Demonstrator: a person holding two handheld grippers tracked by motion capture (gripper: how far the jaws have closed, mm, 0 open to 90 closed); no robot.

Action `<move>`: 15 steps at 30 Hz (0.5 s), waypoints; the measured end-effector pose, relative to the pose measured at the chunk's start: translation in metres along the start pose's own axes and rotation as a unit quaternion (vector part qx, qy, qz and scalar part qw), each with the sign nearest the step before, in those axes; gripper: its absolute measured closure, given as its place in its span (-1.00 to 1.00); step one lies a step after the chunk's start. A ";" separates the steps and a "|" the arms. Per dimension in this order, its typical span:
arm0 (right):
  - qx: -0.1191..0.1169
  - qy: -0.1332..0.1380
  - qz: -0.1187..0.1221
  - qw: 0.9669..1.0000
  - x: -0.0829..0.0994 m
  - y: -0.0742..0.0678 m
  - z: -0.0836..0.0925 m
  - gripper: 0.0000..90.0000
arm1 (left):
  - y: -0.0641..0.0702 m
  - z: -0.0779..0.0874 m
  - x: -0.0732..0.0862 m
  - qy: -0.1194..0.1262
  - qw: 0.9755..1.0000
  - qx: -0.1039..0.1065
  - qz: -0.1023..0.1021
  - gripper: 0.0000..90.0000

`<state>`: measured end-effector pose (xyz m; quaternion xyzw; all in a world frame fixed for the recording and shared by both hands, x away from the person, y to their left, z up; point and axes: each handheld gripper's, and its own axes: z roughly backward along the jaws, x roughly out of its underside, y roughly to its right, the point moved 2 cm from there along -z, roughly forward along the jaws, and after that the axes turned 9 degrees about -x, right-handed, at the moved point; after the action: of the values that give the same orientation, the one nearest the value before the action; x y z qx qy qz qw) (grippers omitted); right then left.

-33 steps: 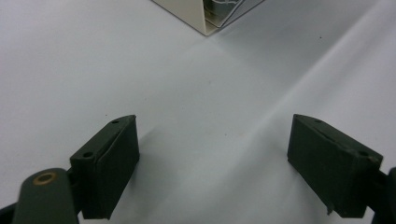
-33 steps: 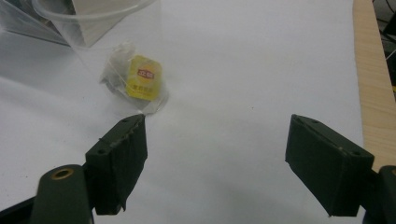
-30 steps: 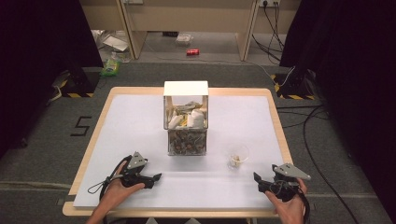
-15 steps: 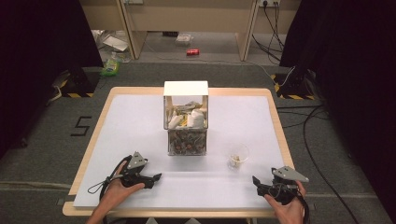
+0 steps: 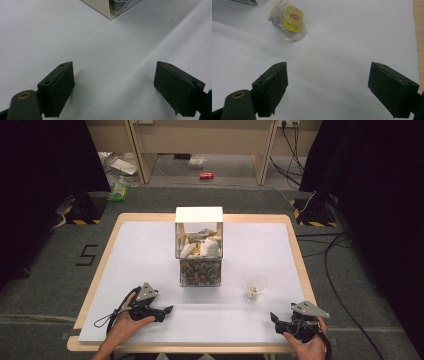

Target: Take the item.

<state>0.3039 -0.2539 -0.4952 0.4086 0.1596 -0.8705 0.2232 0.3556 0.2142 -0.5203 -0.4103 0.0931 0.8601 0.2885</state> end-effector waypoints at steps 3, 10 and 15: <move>0.001 -0.003 0.001 1.000 0.002 0.000 0.000 -0.62 | 0.000 0.000 0.000 0.000 1.000 0.000 0.000 -0.65; 0.005 -0.016 0.002 1.000 0.006 0.001 -0.001 -0.63 | 0.000 0.000 0.000 0.000 1.000 0.000 0.000 -0.65; 0.005 -0.031 0.005 0.999 0.011 0.002 -0.002 -0.62 | 0.000 0.000 0.000 0.000 1.000 0.000 0.000 -0.65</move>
<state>0.2998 -0.2573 -0.5050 0.3832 0.1462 -0.8824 0.2305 0.3555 0.2142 -0.5203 -0.4104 0.0929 0.8600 0.2887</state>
